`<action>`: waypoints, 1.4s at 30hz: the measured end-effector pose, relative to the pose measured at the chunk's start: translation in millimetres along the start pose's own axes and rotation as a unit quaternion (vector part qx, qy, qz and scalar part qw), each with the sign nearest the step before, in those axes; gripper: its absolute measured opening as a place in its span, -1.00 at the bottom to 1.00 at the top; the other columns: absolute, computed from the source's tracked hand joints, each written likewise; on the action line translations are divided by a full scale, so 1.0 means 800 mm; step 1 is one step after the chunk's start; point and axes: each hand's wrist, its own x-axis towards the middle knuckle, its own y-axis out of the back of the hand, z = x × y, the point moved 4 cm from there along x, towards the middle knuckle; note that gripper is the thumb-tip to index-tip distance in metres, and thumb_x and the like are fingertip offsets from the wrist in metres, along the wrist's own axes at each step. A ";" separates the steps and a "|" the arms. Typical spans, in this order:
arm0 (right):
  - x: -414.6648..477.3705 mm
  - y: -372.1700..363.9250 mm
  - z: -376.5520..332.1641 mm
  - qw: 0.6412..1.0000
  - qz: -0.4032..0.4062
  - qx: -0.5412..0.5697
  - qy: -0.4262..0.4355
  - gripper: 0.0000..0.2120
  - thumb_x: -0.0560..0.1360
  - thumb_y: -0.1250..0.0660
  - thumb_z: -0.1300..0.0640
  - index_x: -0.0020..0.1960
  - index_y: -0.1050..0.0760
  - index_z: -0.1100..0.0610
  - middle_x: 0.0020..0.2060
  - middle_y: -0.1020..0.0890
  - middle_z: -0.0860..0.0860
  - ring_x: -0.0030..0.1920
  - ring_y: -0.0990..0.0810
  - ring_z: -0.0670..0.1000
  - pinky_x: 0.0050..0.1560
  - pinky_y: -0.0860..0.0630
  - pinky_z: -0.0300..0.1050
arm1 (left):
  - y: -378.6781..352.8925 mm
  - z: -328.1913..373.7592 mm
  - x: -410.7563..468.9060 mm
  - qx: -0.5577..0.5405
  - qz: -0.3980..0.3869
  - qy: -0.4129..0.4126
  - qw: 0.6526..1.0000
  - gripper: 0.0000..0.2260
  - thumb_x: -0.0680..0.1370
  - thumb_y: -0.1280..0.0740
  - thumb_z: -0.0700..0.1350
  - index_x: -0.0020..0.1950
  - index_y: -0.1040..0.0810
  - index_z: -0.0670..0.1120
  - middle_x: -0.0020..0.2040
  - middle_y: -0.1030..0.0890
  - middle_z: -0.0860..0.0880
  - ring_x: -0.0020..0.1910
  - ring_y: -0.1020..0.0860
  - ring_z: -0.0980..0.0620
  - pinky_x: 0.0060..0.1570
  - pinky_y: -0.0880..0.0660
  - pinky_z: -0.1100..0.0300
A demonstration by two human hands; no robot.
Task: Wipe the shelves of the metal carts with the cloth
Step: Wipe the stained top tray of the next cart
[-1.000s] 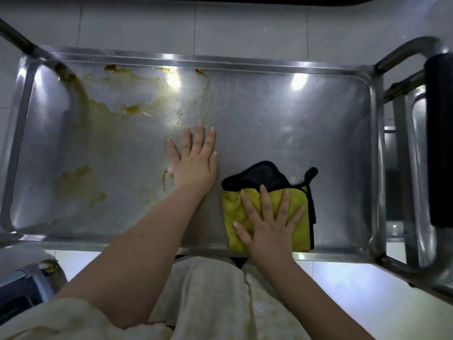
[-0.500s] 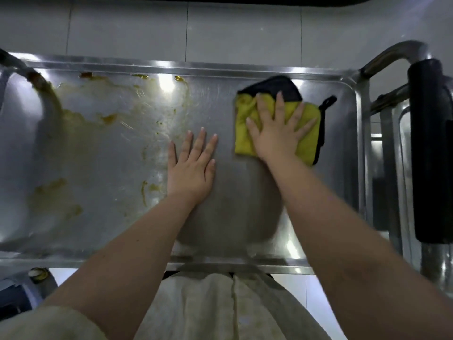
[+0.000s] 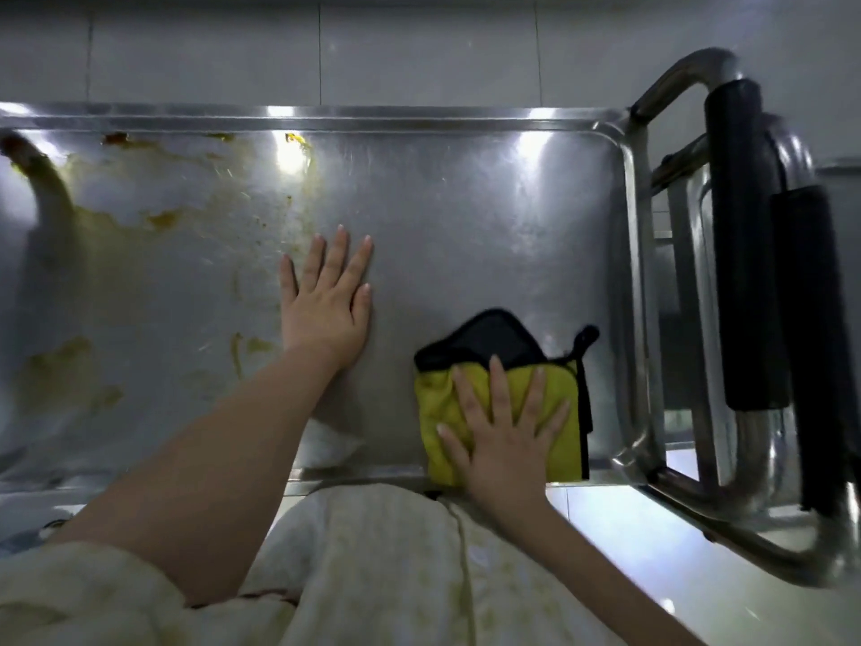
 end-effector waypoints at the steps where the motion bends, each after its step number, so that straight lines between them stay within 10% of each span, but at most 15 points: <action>1: -0.012 -0.003 0.002 1.000 -0.009 -0.001 0.003 -0.36 0.53 -0.04 -0.37 0.55 -0.04 -0.23 0.58 -0.06 0.04 0.52 0.11 0.39 0.33 0.11 0.59 | 0.000 0.000 -0.001 0.001 0.002 -0.002 1.000 -0.50 0.62 0.14 0.12 0.58 0.12 0.20 0.61 0.07 0.06 0.57 0.12 -0.01 0.49 0.23 -0.19; 18: 0.345 0.113 0.074 0.989 -0.009 0.040 -0.145 -0.37 0.47 0.21 -0.46 0.51 0.16 -0.35 0.59 0.12 -0.06 0.51 0.27 0.35 0.27 0.37 0.55 | -0.004 0.090 0.015 -0.021 0.010 -0.074 0.997 -0.50 0.63 0.02 0.01 0.59 -0.06 0.10 0.59 -0.08 0.03 0.57 -0.02 -0.07 0.51 0.15 -0.10; 33: -0.033 0.008 0.115 0.995 -0.045 0.022 -0.083 -0.36 0.52 0.12 -0.43 0.55 0.05 -0.27 0.59 -0.01 -0.02 0.52 0.16 0.37 0.34 0.12 0.57 | -0.008 0.093 0.004 -0.023 0.014 -0.073 0.997 -0.50 0.63 0.06 0.02 0.59 -0.03 0.11 0.60 -0.04 0.05 0.57 0.03 -0.02 0.51 0.18 -0.05; 42: 0.251 0.079 0.110 0.993 -0.016 0.035 -0.112 -0.36 0.43 0.23 -0.49 0.48 0.16 -0.40 0.58 0.13 -0.11 0.50 0.28 0.34 0.29 0.39 0.52 | -0.005 0.088 0.005 -0.014 0.014 -0.077 0.997 -0.50 0.62 0.06 0.02 0.59 -0.06 0.10 0.59 -0.08 0.03 0.57 0.00 -0.06 0.51 0.11 -0.11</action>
